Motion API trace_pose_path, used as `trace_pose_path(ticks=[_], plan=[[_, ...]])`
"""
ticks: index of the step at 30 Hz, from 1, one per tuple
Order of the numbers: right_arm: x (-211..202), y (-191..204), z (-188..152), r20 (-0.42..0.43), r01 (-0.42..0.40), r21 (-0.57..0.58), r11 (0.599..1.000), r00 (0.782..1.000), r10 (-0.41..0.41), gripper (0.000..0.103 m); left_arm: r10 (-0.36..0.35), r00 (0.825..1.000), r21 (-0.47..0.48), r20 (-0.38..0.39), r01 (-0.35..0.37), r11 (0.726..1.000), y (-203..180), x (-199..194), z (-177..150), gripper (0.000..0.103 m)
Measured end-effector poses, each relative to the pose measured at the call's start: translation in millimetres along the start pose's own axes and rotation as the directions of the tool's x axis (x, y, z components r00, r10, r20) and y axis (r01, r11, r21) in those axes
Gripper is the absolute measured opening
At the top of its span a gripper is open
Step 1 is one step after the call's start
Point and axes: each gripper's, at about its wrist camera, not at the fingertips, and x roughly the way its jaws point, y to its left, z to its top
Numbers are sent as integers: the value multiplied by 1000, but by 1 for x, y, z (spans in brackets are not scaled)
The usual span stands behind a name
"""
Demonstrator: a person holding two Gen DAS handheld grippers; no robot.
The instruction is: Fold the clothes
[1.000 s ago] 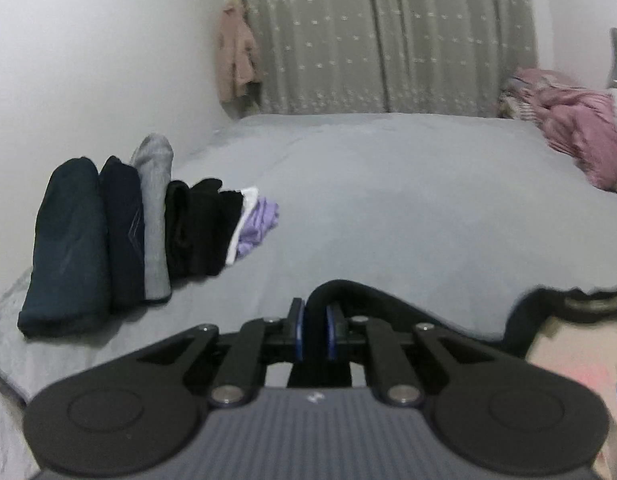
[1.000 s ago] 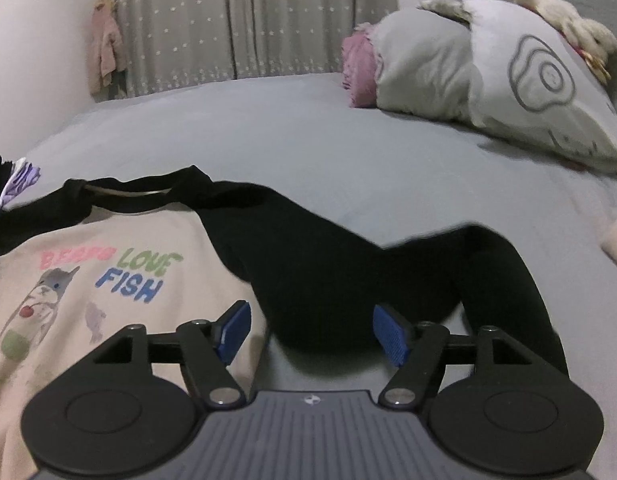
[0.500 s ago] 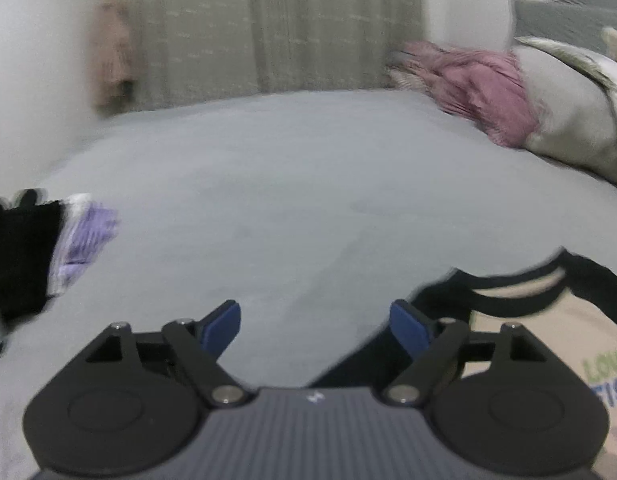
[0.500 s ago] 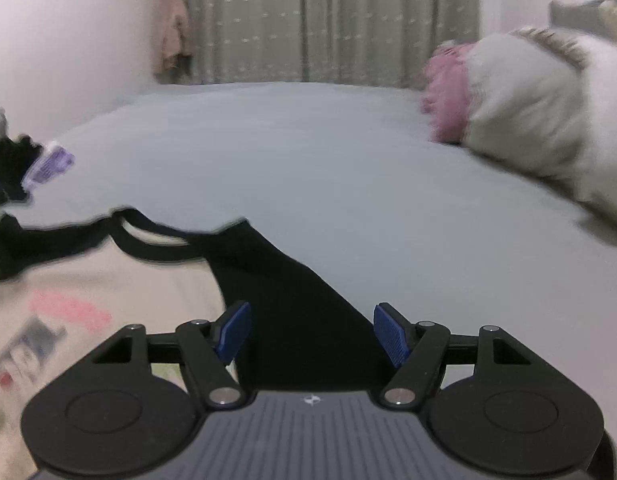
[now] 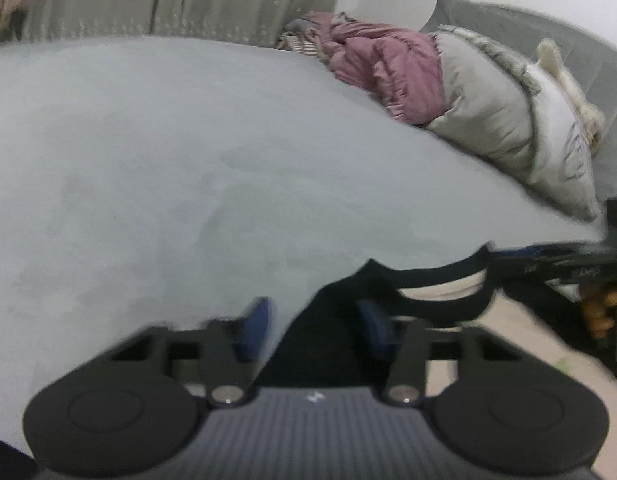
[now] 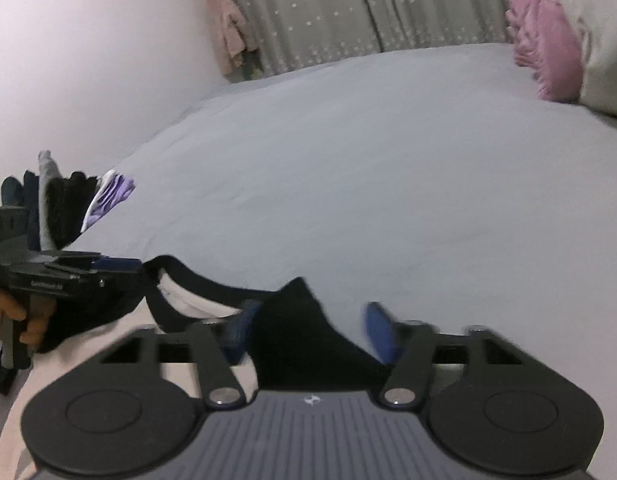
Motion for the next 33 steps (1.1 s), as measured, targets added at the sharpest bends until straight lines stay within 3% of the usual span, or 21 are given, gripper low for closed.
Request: trace_pose_path(ticks=[3, 4, 7, 11, 12, 13, 17, 19, 20, 22, 24, 29, 33], plan=[[-11, 9, 3, 96, 45, -49, 998, 995, -40, 8, 39, 993, 67, 111, -47, 997, -7, -8, -3, 3], [-12, 13, 5, 123, 66, -70, 995, 991, -57, 7, 57, 983, 79, 172, -72, 994, -11, -11, -3, 3], [-9, 26, 12, 190, 138, -133, 981, 975, -112, 7, 131, 959, 99, 250, -160, 982, -20, -8, 1, 3], [15, 28, 15, 182, 233, -162, 959, 962, -203, 7, 222, 948, 114, 227, -252, 961, -24, 9, 3, 3], [20, 25, 15, 173, 247, -158, 956, 960, -219, 7, 262, 950, 111, 169, -283, 953, -20, 22, 3, 4], [29, 22, 15, 150, 274, -161, 948, 956, -251, 1, 274, 950, 113, 147, -291, 950, -21, 27, 4, 5], [48, 14, 16, 92, 382, -146, 913, 924, -372, 0, 315, 941, 130, 128, -330, 935, -27, 28, 8, 13], [42, 20, 18, 102, 450, -139, 882, 893, -439, 10, 367, 920, 112, 139, -382, 917, -37, 21, 9, 52], [35, 23, 17, 111, 473, -125, 872, 880, -462, 16, 398, 905, 94, 148, -413, 906, -44, 18, 10, 58], [14, 29, 14, 122, 471, -92, 877, 880, -460, 44, 376, 909, 65, 177, -392, 918, -57, -4, 5, 76], [-11, 33, 8, 119, 459, -71, 886, 886, -449, 52, 369, 912, 63, 177, -384, 921, -71, -27, -7, 79], [-70, 58, -21, 63, 450, -55, 891, 892, -447, 54, 375, 920, 60, 115, -383, 922, -105, -76, -45, 83], [-129, 88, -62, 13, 396, -3, 918, 918, -396, 55, 362, 931, 61, 39, -364, 930, -142, -120, -90, 85]])
